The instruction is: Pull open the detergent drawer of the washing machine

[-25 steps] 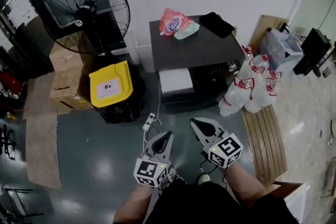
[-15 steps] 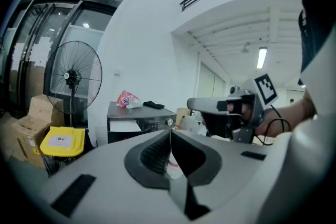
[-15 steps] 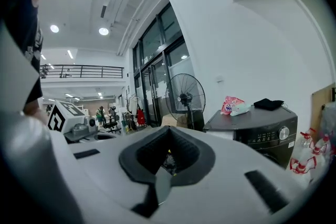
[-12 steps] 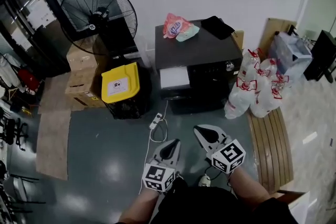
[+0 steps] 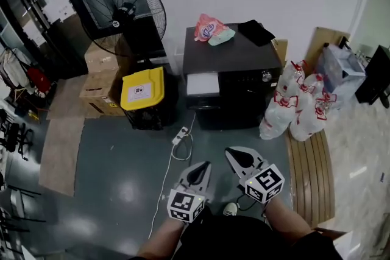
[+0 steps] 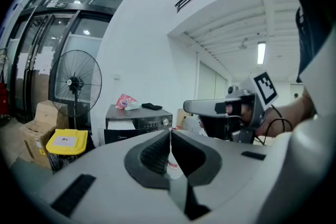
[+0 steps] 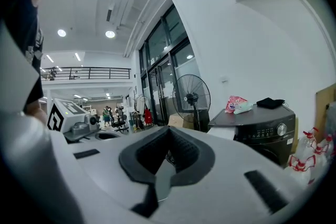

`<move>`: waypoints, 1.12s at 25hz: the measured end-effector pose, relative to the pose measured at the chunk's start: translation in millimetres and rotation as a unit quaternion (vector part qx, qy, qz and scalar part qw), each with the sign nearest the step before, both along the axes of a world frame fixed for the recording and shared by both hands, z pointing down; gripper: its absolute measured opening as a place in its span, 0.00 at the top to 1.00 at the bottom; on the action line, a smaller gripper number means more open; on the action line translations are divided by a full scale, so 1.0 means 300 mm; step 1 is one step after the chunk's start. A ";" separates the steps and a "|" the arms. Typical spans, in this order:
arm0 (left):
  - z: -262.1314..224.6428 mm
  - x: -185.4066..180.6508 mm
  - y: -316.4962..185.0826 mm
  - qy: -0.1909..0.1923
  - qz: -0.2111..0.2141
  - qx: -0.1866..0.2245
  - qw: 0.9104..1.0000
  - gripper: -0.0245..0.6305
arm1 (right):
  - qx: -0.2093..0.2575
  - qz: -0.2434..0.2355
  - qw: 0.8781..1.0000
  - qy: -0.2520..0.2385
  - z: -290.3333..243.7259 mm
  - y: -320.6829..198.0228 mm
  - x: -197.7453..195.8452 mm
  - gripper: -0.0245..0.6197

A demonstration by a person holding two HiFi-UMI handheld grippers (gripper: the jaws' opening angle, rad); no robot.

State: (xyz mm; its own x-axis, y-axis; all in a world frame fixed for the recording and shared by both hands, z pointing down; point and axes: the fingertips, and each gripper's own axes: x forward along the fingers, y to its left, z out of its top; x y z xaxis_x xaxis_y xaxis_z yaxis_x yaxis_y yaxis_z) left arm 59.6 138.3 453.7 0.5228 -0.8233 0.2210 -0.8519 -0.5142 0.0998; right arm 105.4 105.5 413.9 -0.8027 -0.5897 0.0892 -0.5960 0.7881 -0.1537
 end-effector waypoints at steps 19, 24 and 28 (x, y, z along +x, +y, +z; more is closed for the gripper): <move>-0.006 0.048 -0.059 -0.002 -0.008 0.001 1.000 0.95 | -0.011 -0.004 1.000 -0.006 0.014 -0.059 0.050 0.96; -0.001 0.063 -0.075 -0.004 -0.004 -0.001 1.000 0.95 | -0.015 0.002 1.000 -0.009 0.024 -0.075 0.070 0.96; 0.004 0.070 -0.082 -0.004 0.000 -0.002 1.000 0.95 | -0.019 0.005 1.000 -0.009 0.036 -0.081 0.081 0.96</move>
State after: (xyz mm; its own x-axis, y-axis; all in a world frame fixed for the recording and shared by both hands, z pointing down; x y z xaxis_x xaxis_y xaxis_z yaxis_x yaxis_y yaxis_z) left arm 80.8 113.6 455.0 0.5205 -0.8226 0.2287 -0.8529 -0.5135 0.0941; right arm 129.6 81.2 424.6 -0.7980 -0.5950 0.0961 -0.6013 0.7751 -0.1939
